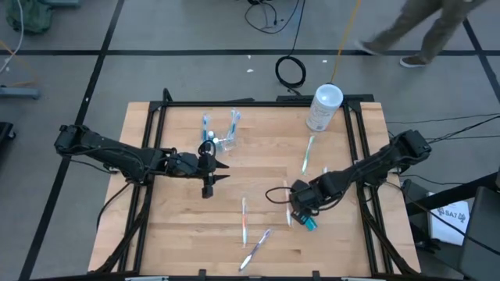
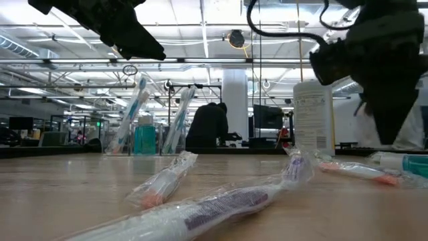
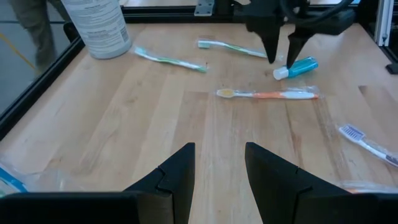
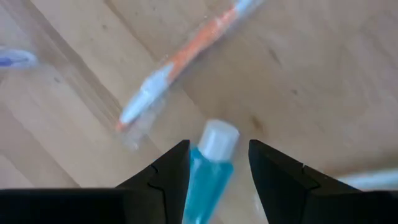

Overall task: Pick & Place toothbrushing station
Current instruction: Put the blue mouthwash into the transparent organizer

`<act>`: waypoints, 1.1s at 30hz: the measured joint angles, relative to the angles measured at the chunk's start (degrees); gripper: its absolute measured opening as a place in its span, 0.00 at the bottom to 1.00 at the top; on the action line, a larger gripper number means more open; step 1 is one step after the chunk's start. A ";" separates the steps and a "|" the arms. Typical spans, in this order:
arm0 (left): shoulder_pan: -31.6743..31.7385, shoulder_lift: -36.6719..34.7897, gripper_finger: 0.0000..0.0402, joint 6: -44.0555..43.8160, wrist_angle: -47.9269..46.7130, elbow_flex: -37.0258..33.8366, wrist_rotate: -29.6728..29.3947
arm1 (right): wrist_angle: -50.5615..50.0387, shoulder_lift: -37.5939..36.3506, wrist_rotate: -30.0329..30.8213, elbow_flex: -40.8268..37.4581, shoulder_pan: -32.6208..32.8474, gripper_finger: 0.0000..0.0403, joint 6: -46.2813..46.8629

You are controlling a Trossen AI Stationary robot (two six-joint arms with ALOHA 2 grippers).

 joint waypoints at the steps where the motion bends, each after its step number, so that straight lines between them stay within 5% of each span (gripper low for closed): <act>1: 0.00 0.00 0.37 -0.17 -0.01 0.00 0.00 | 1.42 0.08 -0.02 -1.09 -0.12 0.38 0.06; 10: 0.00 0.00 0.37 -1.53 -0.07 0.00 0.02 | 16.10 -0.17 -3.30 -10.16 0.04 0.38 2.85; 33: 0.00 0.00 0.37 -1.49 0.08 0.00 0.02 | 19.89 -3.00 -3.04 -12.03 -3.07 0.26 -6.82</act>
